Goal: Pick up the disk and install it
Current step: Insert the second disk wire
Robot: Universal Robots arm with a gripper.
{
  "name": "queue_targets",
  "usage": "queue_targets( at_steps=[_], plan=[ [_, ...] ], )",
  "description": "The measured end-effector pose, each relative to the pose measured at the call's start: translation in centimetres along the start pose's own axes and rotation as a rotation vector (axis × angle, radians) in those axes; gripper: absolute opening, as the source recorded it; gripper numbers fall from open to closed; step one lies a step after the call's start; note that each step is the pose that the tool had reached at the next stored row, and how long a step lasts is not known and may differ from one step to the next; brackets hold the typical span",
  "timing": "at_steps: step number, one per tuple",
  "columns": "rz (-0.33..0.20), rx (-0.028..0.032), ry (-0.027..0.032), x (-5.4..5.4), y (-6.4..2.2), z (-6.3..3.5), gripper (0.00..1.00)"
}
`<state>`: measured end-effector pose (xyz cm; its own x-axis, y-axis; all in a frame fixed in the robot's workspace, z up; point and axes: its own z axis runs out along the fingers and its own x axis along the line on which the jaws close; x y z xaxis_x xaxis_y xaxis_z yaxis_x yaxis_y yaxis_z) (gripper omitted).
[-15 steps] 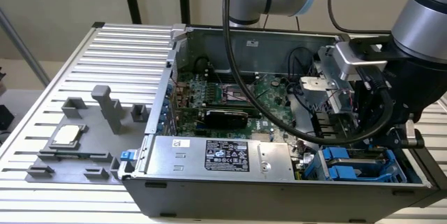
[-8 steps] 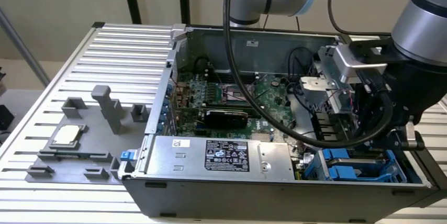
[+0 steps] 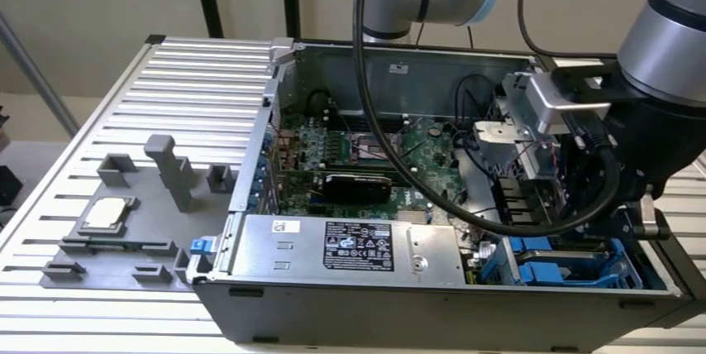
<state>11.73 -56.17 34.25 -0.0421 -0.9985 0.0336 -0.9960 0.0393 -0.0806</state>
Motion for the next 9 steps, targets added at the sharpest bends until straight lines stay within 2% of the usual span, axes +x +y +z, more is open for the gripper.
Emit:
queue_targets(
  at_steps=[9],
  plan=[
    [0.0,0.0002,0.0022,0.01,-0.1,0.2,0.0]
  ],
)
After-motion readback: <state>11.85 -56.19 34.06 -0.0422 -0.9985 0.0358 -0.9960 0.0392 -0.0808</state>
